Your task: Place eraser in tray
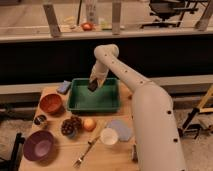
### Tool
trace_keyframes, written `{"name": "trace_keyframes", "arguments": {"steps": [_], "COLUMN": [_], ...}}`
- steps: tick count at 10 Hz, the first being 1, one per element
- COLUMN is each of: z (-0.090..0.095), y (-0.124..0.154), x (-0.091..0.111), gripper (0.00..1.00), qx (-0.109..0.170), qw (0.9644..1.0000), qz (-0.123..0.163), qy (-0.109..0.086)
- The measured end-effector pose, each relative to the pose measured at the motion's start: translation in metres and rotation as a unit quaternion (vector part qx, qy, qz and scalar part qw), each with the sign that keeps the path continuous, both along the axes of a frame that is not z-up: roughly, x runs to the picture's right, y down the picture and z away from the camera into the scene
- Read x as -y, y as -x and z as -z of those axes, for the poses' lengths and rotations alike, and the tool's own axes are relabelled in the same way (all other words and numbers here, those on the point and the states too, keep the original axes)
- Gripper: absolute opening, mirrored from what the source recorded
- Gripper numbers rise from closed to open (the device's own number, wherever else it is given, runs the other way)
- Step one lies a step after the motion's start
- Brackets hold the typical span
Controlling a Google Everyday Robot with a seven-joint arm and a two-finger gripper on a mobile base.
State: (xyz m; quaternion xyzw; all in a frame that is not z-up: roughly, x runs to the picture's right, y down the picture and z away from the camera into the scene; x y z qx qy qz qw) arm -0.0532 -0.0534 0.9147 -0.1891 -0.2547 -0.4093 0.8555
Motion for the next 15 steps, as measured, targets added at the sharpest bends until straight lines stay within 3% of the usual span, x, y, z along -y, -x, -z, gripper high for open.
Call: {"name": "trace_keyframes", "arguments": {"steps": [4, 11, 15], "z": [-0.001, -0.009, -0.011], "y": [0.002, -0.008, -0.017], "x": [-0.024, -0.052, -0.055], "gripper": [0.00, 0.02, 0.39], "qx": [-0.008, -0.028, -0.042], "qw": [0.9999, 0.9985, 0.9975], "qz": [0.009, 0.004, -0.006], "qy": [0.010, 0.047, 0.057]}}
